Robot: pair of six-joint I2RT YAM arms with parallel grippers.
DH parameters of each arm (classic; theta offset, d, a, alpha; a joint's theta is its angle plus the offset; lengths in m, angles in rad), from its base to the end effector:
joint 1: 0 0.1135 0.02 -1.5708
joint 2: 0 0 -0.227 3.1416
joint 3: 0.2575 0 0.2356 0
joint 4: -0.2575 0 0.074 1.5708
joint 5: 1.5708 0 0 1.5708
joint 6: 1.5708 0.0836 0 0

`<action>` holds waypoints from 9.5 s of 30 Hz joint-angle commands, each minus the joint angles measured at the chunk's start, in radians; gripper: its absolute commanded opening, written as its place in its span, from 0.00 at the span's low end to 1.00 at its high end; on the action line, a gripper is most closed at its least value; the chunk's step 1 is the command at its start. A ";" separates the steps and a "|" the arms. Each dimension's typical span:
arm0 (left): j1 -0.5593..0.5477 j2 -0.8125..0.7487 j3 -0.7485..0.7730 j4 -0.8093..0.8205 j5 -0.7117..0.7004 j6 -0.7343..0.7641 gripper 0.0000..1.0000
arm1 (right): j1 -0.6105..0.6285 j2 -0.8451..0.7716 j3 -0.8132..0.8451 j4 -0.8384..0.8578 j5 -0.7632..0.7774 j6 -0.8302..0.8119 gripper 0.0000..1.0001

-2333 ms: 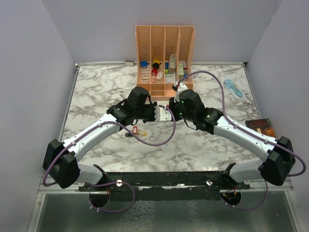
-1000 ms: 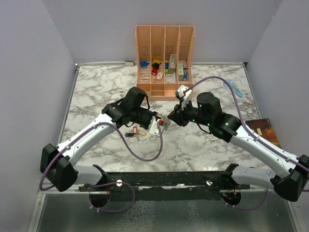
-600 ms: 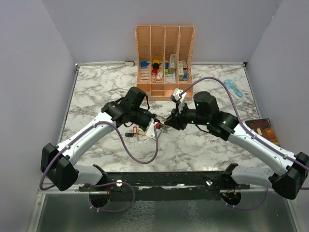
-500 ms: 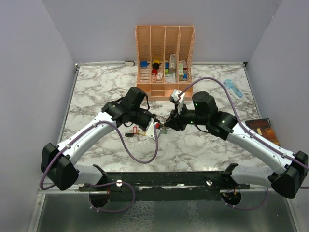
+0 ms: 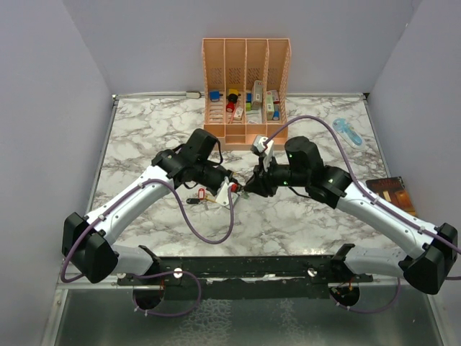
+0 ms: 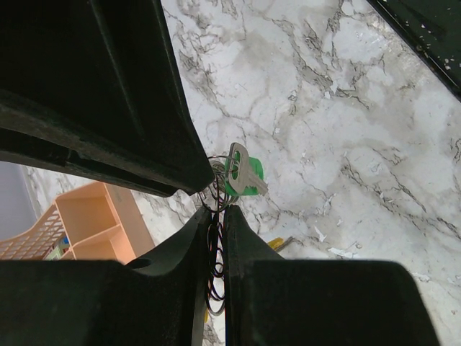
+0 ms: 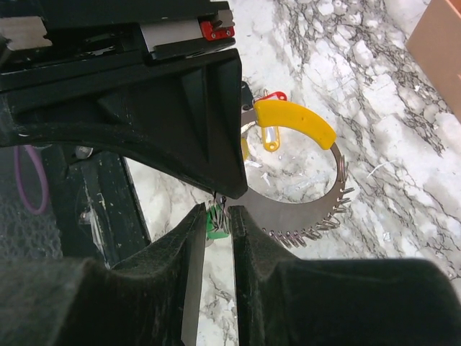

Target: Put the keys on the keyring

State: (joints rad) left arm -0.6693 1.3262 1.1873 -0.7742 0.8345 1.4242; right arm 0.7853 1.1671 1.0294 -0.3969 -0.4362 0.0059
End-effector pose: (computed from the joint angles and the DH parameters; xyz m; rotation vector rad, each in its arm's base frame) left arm 0.1800 -0.2214 0.2586 2.0457 0.8027 -0.6221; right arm 0.1827 0.2326 0.2741 -1.0791 1.9052 0.9214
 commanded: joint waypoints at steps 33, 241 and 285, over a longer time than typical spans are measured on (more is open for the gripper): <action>0.009 0.007 0.027 -0.033 0.073 0.059 0.00 | -0.004 0.026 0.039 -0.039 -0.044 0.031 0.03; -0.059 0.010 -0.160 0.642 -0.117 -0.927 0.56 | -0.009 0.208 0.349 -0.628 0.576 1.749 0.01; -0.060 0.030 -0.218 0.723 -0.143 -0.900 0.20 | -0.009 0.161 0.298 -0.583 0.572 1.765 0.01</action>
State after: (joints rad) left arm -0.7277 1.3521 0.9829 -0.0540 0.7017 0.5133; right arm 0.7715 1.3647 1.3331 -1.0168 0.1181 1.7500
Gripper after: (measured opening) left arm 0.253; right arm 0.016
